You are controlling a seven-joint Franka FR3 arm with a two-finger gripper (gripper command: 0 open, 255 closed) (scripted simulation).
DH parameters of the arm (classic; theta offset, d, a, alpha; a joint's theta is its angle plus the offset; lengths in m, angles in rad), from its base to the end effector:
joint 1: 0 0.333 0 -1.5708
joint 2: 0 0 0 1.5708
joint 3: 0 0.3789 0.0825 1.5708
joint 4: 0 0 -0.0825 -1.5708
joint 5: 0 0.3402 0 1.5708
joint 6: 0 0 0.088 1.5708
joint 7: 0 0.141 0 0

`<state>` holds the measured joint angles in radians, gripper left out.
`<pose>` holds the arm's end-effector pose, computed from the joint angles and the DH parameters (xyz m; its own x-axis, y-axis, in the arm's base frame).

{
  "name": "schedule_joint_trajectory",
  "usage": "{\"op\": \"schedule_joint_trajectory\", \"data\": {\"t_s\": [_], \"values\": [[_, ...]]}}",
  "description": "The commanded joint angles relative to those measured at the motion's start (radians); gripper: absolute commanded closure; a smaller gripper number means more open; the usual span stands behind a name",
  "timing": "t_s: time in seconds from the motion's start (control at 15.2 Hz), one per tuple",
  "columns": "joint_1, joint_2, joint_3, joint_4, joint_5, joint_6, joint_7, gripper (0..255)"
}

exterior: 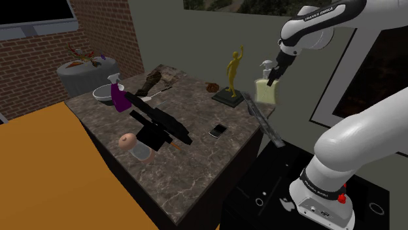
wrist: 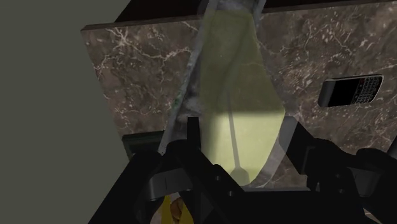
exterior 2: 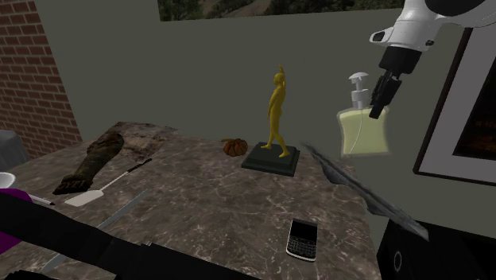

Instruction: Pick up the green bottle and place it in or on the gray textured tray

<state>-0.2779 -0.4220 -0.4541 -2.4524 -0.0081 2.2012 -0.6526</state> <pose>0.2713 -0.2661 0.4943 0.9763 -0.0568 0.2086 -0.0457 -0.9973 -0.0579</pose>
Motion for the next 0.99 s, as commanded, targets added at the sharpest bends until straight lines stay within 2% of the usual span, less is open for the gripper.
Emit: {"op": "schedule_joint_trajectory", "data": {"t_s": [0.0,0.79,0.92], "values": [[-0.006,0.0,-0.013,-0.014,-0.003,0.013,-0.018,255],[0.018,0.09,-0.056,-0.109,0.038,0.191,-0.075,255],[0.019,0.093,-0.057,-0.111,0.04,0.197,-0.077,255]]}}
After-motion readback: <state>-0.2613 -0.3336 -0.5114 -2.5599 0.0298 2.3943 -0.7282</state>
